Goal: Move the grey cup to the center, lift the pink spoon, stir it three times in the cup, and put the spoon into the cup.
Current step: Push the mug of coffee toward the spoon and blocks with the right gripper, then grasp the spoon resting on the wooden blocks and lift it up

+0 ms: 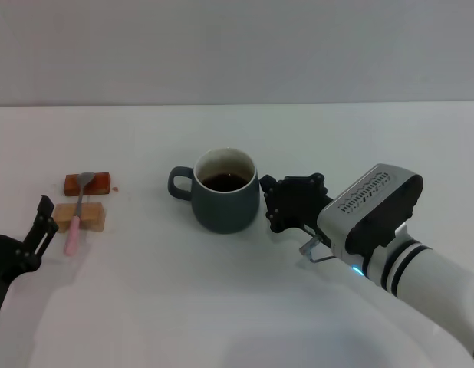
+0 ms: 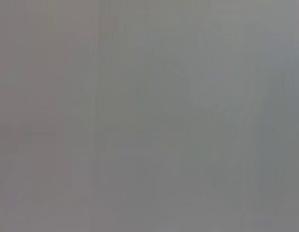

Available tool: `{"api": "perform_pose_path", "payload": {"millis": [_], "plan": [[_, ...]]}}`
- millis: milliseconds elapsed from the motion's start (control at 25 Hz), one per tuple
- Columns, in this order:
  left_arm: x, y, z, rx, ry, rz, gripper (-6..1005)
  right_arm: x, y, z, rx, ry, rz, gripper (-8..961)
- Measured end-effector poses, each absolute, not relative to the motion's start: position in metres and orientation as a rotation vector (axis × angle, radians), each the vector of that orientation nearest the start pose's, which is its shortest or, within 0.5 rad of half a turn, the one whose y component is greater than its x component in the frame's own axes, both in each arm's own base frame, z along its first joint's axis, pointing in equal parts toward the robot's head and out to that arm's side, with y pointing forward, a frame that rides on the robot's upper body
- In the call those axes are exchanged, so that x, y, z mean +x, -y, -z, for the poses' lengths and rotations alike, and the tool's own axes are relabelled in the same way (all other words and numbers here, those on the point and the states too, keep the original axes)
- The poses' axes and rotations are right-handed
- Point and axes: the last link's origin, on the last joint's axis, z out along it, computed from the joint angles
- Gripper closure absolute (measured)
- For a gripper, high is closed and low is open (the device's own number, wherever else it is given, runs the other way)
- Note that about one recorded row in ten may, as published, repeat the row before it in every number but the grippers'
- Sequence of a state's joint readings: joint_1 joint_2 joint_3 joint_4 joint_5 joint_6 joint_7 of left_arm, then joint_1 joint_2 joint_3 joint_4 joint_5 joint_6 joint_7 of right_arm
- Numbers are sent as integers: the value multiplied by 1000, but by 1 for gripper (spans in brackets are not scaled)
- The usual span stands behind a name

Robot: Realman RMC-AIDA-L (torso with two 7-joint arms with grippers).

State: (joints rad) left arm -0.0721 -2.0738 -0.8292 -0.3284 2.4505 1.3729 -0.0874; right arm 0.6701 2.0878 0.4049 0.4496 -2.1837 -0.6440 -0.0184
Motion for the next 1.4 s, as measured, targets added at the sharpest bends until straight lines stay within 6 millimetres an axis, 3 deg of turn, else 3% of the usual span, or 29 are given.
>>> {"api": "perform_pose_path", "payload": {"millis": [360,560,840,1000,1200,1400], "plan": [[-348,-219,24,-1572,523,742,156,216,-345,146,-2281,-403,-495,953],[-349,-219,24,-1575,522,739,157,225,-337,133,-2195,-397,-597,953],[-349,-219,25,-1582,524,737,157,252,-333,99,-2004,-406,-675,955],[-350,-216,31,-1607,542,722,157,278,-329,76,-1882,-427,-658,955],[-355,-217,39,-1636,593,680,157,298,-327,62,-1809,-459,-615,954],[-353,-216,43,-1642,618,687,158,305,-325,59,-1786,-473,-599,954]]}}
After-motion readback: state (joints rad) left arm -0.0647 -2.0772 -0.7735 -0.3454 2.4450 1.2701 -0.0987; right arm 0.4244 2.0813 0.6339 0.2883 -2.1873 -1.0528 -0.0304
